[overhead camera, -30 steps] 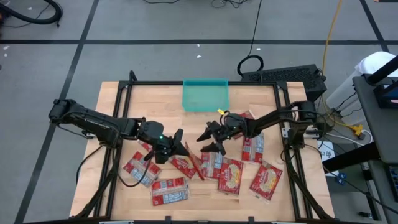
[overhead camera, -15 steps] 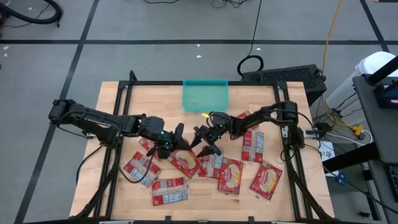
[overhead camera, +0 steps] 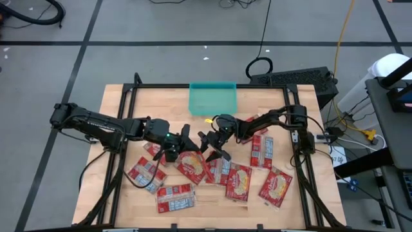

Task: Sort popcorn bags into baskets
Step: Put the red popcorn bag into the blue bin

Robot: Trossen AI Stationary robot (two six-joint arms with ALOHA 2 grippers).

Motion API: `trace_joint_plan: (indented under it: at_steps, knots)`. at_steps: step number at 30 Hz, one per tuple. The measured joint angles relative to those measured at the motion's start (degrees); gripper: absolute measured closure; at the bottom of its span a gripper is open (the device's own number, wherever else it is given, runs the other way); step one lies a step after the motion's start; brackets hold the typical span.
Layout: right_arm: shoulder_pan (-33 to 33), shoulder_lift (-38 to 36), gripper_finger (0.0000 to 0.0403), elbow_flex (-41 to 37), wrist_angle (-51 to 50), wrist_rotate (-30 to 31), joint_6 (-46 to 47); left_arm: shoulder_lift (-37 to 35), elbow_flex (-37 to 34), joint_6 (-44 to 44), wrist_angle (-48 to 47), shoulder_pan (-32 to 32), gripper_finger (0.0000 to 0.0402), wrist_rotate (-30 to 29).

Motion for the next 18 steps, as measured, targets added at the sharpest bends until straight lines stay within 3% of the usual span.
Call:
trace_joint_plan:
  at_steps: [9,14,18]
  knots:
    - [-1.0,-0.3,0.0389,0.0,-0.4,1.0,-0.1,0.0,0.0,-5.9,-1.4,-0.5,0.0397,-8.6]
    - [-2.5,-0.4,0.0396,0.1,-2.7,1.3,0.5,0.2,-0.2,-8.8,-2.4,-2.4,0.0397,-14.0]
    - [-4.4,-0.6,0.0401,0.3,-4.9,1.6,0.5,0.3,-0.3,-16.1,-2.4,-3.7,0.0391,-20.4]
